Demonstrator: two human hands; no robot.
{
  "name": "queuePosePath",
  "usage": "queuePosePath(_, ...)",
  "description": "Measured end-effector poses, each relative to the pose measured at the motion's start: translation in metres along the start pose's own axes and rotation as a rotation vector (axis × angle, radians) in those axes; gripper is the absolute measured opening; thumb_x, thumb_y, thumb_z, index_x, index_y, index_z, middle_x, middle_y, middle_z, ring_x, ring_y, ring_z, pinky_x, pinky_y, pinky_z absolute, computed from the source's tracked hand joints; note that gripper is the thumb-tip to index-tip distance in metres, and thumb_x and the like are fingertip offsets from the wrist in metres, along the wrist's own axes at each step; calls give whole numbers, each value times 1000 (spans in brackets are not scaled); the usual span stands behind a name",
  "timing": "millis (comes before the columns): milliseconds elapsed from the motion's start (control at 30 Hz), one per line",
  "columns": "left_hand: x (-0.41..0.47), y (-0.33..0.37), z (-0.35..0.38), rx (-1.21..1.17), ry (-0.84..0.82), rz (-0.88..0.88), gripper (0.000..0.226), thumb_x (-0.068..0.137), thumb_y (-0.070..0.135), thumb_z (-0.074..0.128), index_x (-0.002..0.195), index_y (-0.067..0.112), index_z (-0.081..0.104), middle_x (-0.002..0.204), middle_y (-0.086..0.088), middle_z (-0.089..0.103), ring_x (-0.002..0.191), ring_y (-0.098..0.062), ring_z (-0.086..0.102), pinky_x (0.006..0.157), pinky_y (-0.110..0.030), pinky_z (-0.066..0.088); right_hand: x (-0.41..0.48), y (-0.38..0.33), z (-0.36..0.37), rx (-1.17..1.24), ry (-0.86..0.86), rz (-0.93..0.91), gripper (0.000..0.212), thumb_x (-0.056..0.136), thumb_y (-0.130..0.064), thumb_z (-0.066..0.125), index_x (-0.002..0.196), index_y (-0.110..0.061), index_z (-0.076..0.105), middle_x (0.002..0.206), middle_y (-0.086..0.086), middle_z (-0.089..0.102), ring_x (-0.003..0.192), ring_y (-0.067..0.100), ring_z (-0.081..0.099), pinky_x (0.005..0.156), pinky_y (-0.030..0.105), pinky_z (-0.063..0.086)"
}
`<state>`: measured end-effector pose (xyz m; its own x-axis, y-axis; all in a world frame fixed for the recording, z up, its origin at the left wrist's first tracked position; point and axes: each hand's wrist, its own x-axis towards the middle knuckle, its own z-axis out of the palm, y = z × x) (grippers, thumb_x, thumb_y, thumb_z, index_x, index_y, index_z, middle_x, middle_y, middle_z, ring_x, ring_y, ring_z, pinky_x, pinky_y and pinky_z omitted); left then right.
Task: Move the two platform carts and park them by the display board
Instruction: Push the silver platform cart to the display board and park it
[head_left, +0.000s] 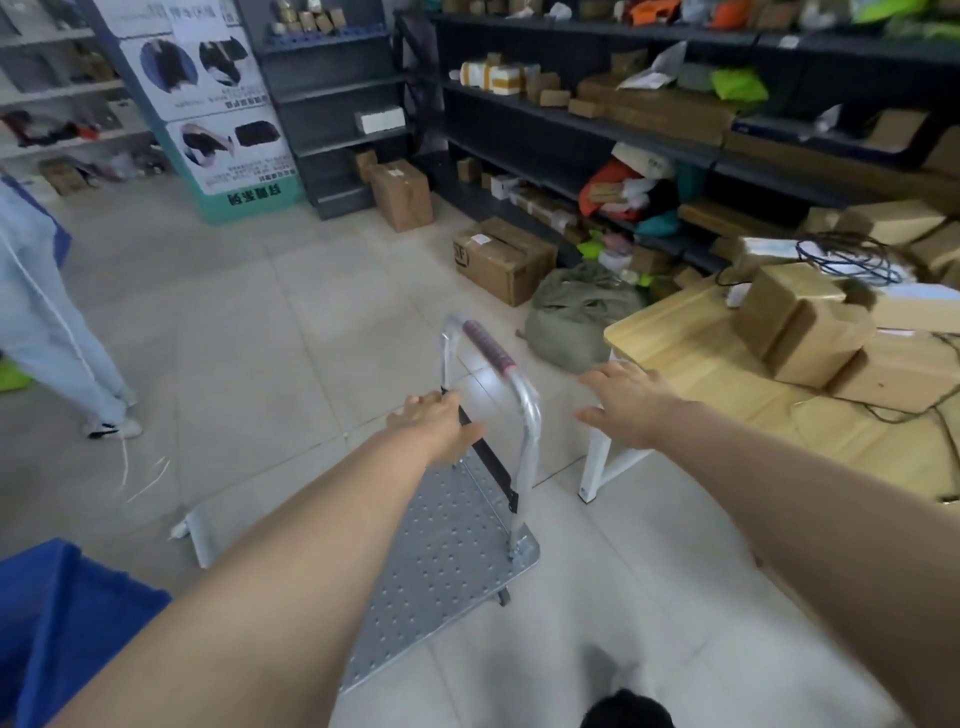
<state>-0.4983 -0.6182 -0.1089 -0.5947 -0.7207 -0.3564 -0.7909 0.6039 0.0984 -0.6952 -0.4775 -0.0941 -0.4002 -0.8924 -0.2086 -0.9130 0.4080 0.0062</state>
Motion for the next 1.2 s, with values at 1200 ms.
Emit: queuePosePath(1200, 221, 122, 62, -402, 35, -619, 97, 84, 3, 54, 152, 14, -14, 143, -10, 37, 112, -33, 56, 93, -44, 49, 278, 122, 39, 7, -222, -563, 53, 96, -43, 41, 141, -18, 34, 147, 6, 36, 135, 26, 32, 105, 41, 29)
